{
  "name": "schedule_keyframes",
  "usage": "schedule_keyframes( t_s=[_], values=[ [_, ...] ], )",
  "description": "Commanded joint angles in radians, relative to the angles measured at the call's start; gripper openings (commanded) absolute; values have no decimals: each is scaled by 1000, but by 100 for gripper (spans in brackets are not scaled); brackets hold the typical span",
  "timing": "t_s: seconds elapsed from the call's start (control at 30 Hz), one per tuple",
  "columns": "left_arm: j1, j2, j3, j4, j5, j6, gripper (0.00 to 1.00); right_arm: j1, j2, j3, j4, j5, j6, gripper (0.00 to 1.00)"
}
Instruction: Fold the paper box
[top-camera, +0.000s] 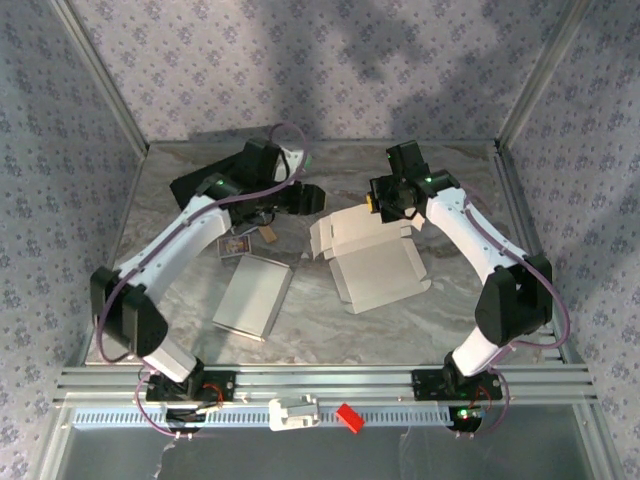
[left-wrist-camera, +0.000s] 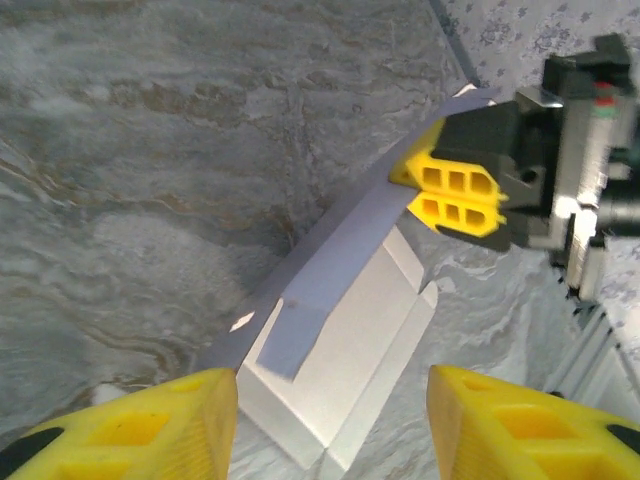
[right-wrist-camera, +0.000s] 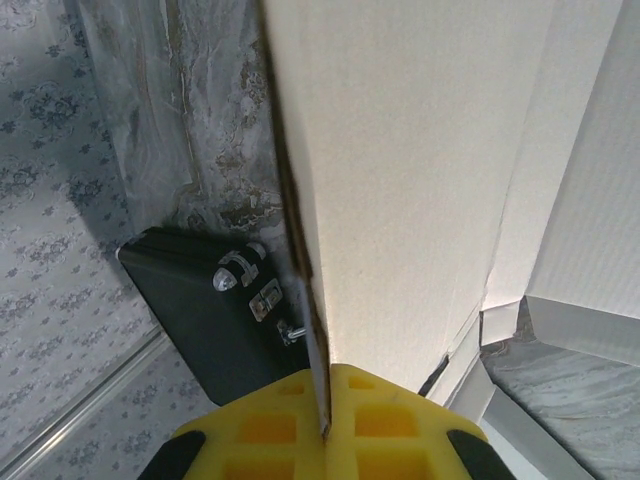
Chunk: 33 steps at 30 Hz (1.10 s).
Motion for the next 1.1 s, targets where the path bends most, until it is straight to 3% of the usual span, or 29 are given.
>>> schedule_keyframes(
  t_s=[0.0, 0.37, 0.57, 0.8, 1.07],
  values=[
    [-14, 61, 37, 23, 65, -121, 53, -5, -5, 4, 1, -8, 31, 0],
    [-70, 117, 52, 53, 64, -164, 53, -10, 0, -1, 10, -23, 36, 0],
    [-68, 89, 63, 16, -24, -147, 52, -10, 0, -4, 11, -21, 33, 0],
    [-75, 131, 49, 62, 77, -169, 51, -6, 2, -18, 33, -30, 51, 0],
    [-68, 59, -2, 167, 43, -197, 53, -38, -26, -45, 43, -44, 92, 0]
  ],
)
